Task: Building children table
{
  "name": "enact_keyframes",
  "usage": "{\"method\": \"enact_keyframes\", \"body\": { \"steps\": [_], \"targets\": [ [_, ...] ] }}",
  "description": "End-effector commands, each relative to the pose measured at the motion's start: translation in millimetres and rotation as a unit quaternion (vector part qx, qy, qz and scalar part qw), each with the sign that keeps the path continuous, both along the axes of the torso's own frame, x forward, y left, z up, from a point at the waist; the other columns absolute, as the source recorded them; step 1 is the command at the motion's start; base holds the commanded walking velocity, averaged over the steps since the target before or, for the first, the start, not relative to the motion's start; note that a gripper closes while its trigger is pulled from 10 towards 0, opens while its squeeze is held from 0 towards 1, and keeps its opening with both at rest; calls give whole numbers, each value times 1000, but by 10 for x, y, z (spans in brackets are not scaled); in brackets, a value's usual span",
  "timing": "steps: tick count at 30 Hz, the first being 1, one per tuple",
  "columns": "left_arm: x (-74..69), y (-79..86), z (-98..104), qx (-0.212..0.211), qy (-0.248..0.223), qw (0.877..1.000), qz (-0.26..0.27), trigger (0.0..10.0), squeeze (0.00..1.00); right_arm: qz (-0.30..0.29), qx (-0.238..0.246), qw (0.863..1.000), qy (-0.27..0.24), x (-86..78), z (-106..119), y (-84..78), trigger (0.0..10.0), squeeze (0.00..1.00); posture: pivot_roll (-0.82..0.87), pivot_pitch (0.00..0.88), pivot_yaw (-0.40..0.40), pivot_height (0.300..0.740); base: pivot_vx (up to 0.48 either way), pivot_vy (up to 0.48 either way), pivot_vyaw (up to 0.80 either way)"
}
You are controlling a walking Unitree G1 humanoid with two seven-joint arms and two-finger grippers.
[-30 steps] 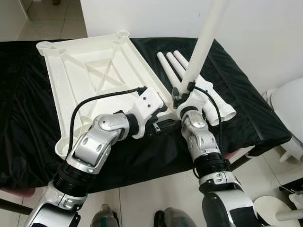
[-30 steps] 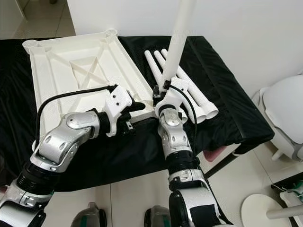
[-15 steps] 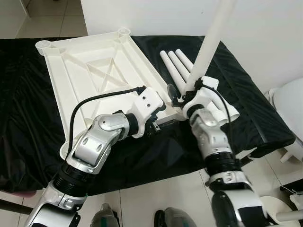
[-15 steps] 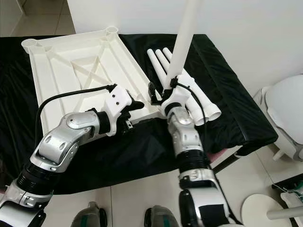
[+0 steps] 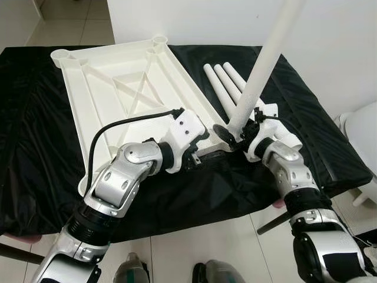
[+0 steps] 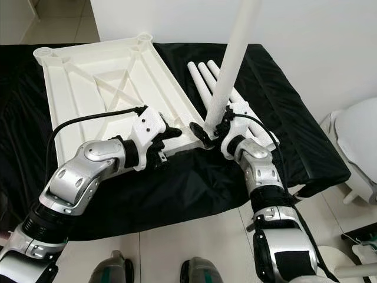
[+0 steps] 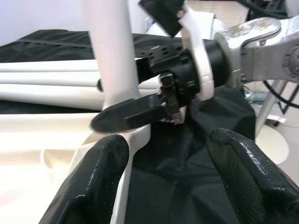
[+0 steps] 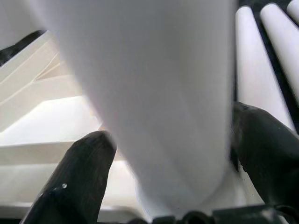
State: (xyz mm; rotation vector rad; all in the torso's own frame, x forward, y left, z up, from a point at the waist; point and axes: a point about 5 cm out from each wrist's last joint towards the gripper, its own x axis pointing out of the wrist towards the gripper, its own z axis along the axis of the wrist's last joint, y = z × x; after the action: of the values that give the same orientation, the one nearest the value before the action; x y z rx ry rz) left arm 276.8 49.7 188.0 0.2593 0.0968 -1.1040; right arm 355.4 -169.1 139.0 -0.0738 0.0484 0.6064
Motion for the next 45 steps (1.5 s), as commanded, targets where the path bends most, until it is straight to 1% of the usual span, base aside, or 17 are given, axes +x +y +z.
{"method": "enact_keyframes", "body": {
  "steps": [1,5,7,12,13,14,15,16,28,29,30,34,36,40,42,44,45],
  "targets": [
    [18,-13,9,1,-5,1000,9,10000,0,5,-17,1000,-16,36,47,-51,10000,0,-45,0,-42,740,0,0,0],
    [20,-8,11,0,-4,1000,10,10000,0,9,-25,999,-24,76,83,-74,10000,0,-40,0,-39,740,0,0,0],
    [22,-2,15,0,-4,1000,11,10000,0,12,-20,999,-29,103,117,-76,10000,0,-39,0,-39,740,0,0,0],
    [20,2,17,0,-4,1000,12,10000,0,22,-25,999,-31,118,126,-68,10000,0,-32,0,-40,740,0,0,0],
    [20,4,19,0,-4,1000,14,10000,0,28,-34,999,-30,120,115,-59,7961,0,-29,0,-42,740,0,0,0],
    [20,4,19,0,-4,1000,14,10000,0,28,-34,999,-30,120,115,-59,7961,0,-29,0,-42,740,0,0,0],
    [18,7,17,0,-4,1000,15,10000,0,35,-39,998,-28,116,101,-48,1333,0,-28,0,-42,740,0,0,0],
    [17,8,17,0,-3,1000,16,10000,0,40,-42,998,-26,116,88,-43,0,0,-26,0,-43,740,0,0,0],
    [12,17,12,-1,-2,1000,19,10000,0,51,-49,997,-19,105,15,-32,0,0,-23,0,-45,740,0,0,0],
    [12,17,13,-1,-2,1000,19,10000,0,46,-48,998,-18,106,3,-32,3686,0,-23,0,-45,740,0,0,0],
    [11,20,15,-1,-2,1000,19,10000,0,36,-44,998,-16,111,-4,-30,10000,0,-25,0,-47,740,0,0,0],
    [7,23,13,-1,-2,1000,19,10000,0,9,-44,999,-14,122,-15,-23,10000,0,-26,0,-47,740,0,0,0],
    [4,24,12,0,-2,1000,19,10000,0,-22,-56,998,-16,134,-22,-14,10000,0,-24,0,-49,740,0,0,0],
    [0,27,11,0,-1,1000,19,10000,0,-68,-3,998,-6,119,-20,117,10000,0,-25,0,-44,740,0,0,0],
    [-1,28,9,0,-1,1000,19,10000,0,-81,5,997,-6,112,-24,152,10000,0,-25,0,-44,740,0,0,0],
    [1,26,9,0,-1,1000,18,10000,0,-131,38,991,-6,106,-25,221,10000,0,-30,0,-38,740,0,0,0],
    [1,26,9,0,-1,1000,18,10000,0,-131,38,991,-6,106,-25,221,10000,0,-30,0,-38,740,0,0,0]
  ]
}}
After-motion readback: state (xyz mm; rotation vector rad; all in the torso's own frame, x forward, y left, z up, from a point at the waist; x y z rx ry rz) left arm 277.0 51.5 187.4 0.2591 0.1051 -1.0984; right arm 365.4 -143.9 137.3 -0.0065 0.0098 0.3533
